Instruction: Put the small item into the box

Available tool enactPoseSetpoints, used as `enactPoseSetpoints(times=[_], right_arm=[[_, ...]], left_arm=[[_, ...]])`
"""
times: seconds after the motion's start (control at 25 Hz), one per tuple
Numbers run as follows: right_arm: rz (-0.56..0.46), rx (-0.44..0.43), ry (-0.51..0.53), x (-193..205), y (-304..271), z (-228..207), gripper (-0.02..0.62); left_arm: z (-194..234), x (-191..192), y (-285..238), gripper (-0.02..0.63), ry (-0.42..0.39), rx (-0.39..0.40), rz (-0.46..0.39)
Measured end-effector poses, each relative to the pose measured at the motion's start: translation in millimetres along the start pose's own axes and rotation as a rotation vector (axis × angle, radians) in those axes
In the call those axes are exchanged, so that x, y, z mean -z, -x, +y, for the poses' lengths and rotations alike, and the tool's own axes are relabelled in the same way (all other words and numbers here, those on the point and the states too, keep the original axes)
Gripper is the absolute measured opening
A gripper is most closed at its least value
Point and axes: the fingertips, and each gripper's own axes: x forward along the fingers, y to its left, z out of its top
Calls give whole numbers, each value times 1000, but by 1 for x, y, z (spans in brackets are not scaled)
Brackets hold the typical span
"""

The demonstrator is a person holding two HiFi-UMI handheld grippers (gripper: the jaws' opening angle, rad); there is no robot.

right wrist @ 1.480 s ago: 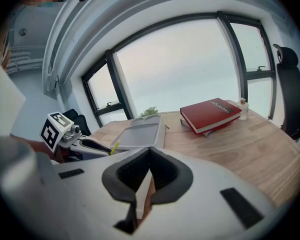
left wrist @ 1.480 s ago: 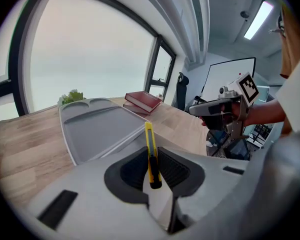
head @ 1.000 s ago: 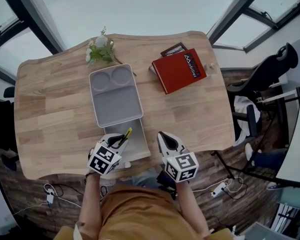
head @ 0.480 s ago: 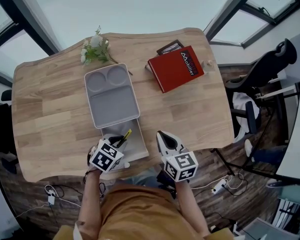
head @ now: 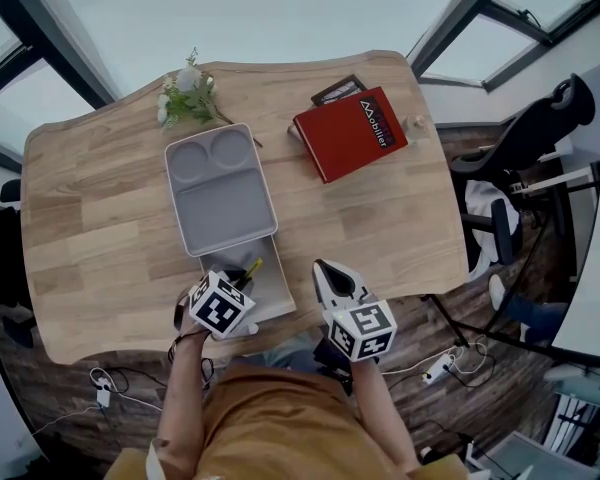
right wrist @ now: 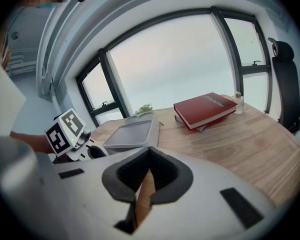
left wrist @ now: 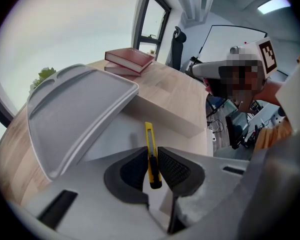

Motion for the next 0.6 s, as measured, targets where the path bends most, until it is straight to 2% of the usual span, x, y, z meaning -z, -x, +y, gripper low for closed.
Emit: enactPoseSetpoints(times=[0.32,0.6], right_arm=[[8,6,-8,4,2,-3,5],[10,9,-13,3,3,-7,4]], left_arm=[[1,7,-7,64,-5,-16,103],[2,8,-9,64,-24,-25,144]])
